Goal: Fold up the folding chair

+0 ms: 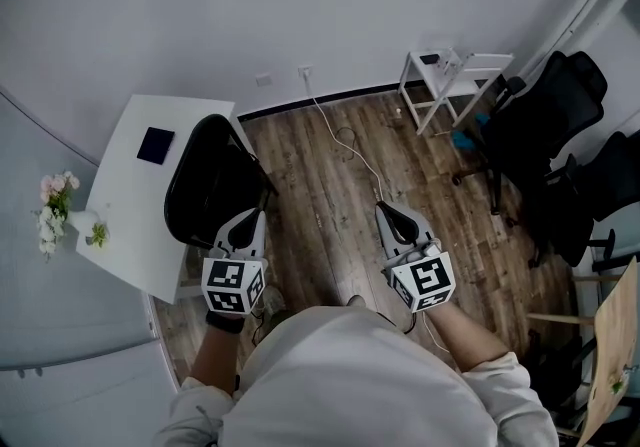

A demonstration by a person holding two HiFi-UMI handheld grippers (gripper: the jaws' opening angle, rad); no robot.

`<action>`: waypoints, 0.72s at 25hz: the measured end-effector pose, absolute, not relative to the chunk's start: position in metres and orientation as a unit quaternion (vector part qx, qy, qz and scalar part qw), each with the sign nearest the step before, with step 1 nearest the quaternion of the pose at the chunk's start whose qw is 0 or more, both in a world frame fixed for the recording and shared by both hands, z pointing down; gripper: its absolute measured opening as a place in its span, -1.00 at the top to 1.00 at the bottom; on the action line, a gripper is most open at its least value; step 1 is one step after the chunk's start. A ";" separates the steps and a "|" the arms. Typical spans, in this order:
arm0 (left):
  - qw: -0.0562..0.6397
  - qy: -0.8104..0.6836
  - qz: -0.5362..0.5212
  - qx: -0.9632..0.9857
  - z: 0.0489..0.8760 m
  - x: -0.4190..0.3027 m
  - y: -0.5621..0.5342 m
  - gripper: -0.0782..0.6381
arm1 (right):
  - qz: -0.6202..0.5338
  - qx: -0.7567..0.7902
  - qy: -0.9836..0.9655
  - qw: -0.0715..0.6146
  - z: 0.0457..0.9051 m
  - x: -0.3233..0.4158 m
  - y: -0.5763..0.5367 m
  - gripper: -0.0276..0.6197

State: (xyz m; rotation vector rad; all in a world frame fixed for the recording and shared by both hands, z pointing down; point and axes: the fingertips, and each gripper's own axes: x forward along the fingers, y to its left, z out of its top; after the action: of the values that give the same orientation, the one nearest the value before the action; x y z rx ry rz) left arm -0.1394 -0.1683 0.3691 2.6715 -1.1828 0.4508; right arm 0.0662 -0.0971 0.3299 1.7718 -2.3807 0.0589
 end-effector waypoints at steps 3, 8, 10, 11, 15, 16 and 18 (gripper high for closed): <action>0.090 -0.396 0.151 0.901 0.367 -0.138 -0.161 0.76 | 0.022 0.599 -0.796 0.082 0.332 0.071 -0.087 0.86; 0.084 -0.395 0.153 0.902 0.363 -0.135 -0.157 0.76 | 0.023 0.606 -0.791 0.077 0.333 0.077 -0.078 0.86; 0.083 -0.395 0.155 0.902 0.363 -0.134 -0.155 0.76 | 0.023 0.607 -0.791 0.076 0.335 0.078 -0.076 0.86; 0.083 -0.395 0.156 0.902 0.363 -0.133 -0.154 0.76 | 0.023 0.606 -0.791 0.076 0.335 0.078 -0.075 0.86; 0.083 -0.394 0.163 0.901 0.365 -0.132 -0.151 0.76 | 0.024 0.605 -0.792 0.074 0.337 0.079 -0.075 0.86; 0.083 -0.395 0.164 0.900 0.365 -0.133 -0.151 0.76 | 0.023 0.605 -0.792 0.074 0.337 0.079 -0.076 0.86; 0.081 -0.396 0.165 0.900 0.366 -0.133 -0.152 0.76 | 0.020 0.605 -0.792 0.073 0.337 0.079 -0.077 0.86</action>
State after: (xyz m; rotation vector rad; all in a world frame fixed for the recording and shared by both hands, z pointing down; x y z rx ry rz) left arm -0.1335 -0.1523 0.3658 2.6888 -1.1827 0.4932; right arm 0.0791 -0.0774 0.3366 1.8177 -2.3799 0.0604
